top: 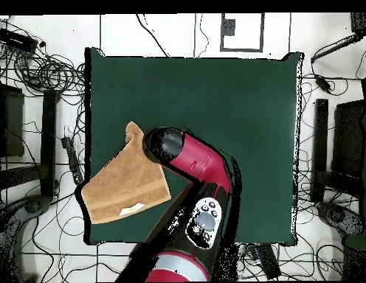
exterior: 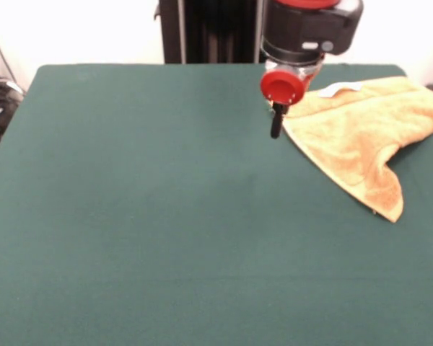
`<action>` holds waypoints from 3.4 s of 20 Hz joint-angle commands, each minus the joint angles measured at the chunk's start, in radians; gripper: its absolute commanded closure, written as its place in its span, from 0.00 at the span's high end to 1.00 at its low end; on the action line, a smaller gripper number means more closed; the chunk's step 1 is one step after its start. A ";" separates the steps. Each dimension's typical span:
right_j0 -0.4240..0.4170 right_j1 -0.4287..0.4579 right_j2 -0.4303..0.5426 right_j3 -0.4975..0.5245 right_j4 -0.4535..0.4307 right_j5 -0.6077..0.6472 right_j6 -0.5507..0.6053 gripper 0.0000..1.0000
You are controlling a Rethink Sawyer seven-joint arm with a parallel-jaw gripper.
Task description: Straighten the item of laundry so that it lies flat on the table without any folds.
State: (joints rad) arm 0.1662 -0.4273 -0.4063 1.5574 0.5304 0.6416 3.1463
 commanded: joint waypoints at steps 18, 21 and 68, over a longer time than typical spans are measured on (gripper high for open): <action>0.044 -0.071 -0.011 0.001 -0.055 0.211 0.120 1.00; 0.017 -0.076 -0.012 -0.039 -0.079 0.237 0.069 1.00; -0.083 0.222 -0.005 -0.584 -0.085 0.389 0.278 1.00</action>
State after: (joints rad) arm 0.0289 -0.2780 -0.4590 1.0047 0.4107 0.9220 3.1463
